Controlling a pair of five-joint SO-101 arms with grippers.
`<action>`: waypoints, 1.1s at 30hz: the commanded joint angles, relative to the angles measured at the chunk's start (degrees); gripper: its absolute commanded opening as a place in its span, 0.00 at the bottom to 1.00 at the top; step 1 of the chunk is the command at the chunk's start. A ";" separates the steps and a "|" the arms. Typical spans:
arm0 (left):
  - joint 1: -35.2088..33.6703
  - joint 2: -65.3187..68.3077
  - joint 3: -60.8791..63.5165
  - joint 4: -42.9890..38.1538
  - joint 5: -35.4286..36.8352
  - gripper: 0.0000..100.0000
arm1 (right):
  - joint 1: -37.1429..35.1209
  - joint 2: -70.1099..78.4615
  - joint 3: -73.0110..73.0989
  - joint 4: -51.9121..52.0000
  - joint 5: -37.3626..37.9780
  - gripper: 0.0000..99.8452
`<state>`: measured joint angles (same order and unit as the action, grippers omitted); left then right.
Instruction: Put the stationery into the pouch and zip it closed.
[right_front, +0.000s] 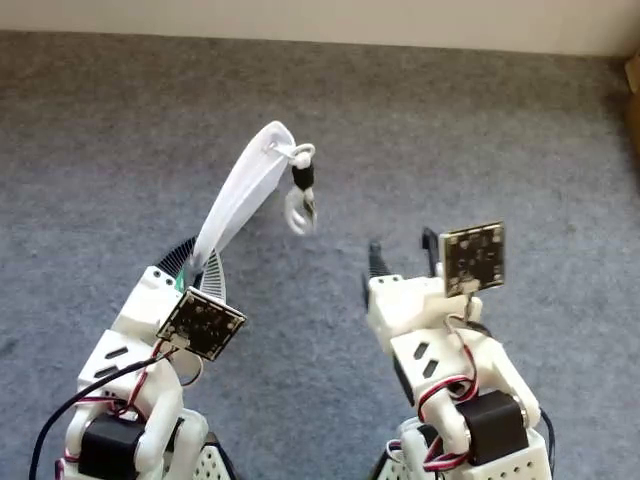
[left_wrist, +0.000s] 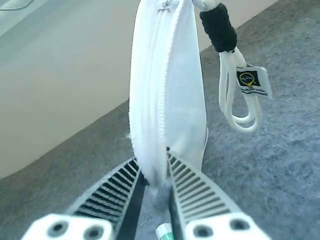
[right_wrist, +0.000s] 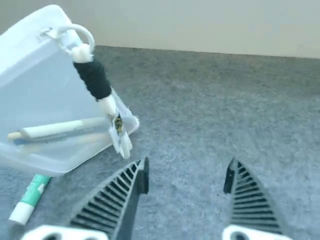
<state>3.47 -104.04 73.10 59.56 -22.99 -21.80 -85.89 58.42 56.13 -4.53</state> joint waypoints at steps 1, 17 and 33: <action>-1.19 -0.31 -5.32 6.68 2.20 0.01 | -4.88 0.66 -1.80 -2.42 -0.26 0.23; 5.32 -0.31 -9.80 16.09 4.22 0.01 | -13.49 8.48 5.67 -15.34 -0.26 0.23; 5.32 -0.31 -9.45 16.26 4.31 0.01 | -12.79 8.75 6.11 -24.13 -0.18 0.13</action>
<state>8.48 -104.04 65.89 75.30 -19.47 -34.46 -78.07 64.75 33.89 -4.70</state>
